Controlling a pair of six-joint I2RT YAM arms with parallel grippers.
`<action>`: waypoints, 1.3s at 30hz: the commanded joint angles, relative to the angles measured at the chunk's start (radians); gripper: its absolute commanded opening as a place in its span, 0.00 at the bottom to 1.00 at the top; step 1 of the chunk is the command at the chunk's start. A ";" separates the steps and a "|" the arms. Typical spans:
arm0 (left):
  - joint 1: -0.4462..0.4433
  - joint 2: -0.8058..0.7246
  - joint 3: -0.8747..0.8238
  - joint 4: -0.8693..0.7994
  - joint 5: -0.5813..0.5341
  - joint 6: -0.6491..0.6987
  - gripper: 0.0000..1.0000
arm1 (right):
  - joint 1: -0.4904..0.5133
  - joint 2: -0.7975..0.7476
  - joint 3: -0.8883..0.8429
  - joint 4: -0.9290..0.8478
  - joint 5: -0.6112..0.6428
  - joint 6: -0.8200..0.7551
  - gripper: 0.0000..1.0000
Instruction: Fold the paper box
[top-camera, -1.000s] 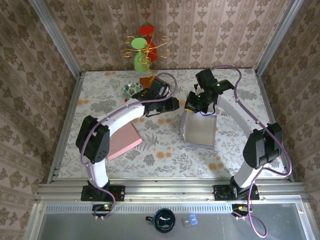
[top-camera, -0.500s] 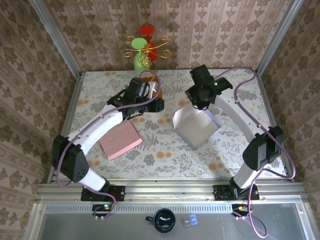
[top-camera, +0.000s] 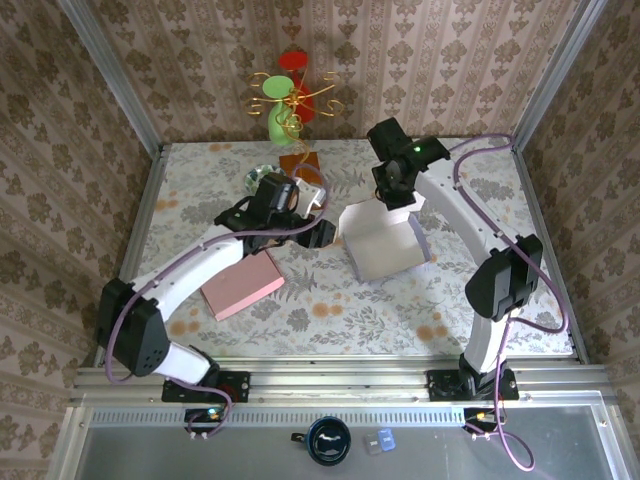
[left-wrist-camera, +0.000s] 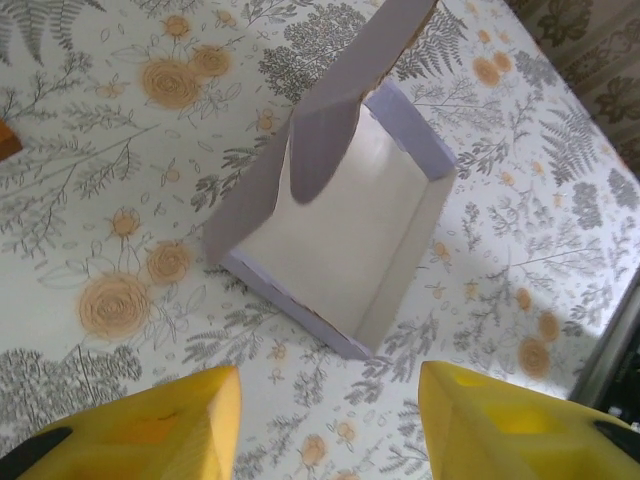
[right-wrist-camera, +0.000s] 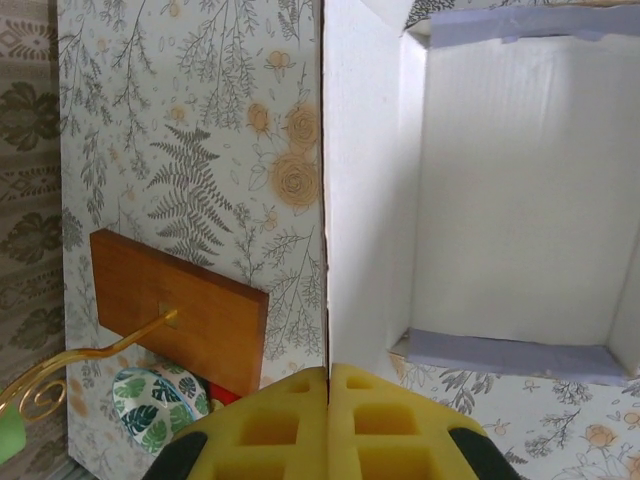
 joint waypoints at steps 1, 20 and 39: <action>-0.027 0.065 0.081 0.019 -0.033 0.081 0.51 | 0.006 0.015 0.025 -0.059 0.056 0.048 0.00; -0.071 0.258 0.234 -0.064 -0.161 0.118 0.30 | -0.007 -0.004 -0.029 0.010 0.018 0.011 0.00; -0.056 0.109 0.098 -0.086 -0.124 0.337 0.50 | -0.036 -0.016 -0.051 0.033 -0.018 -0.005 0.00</action>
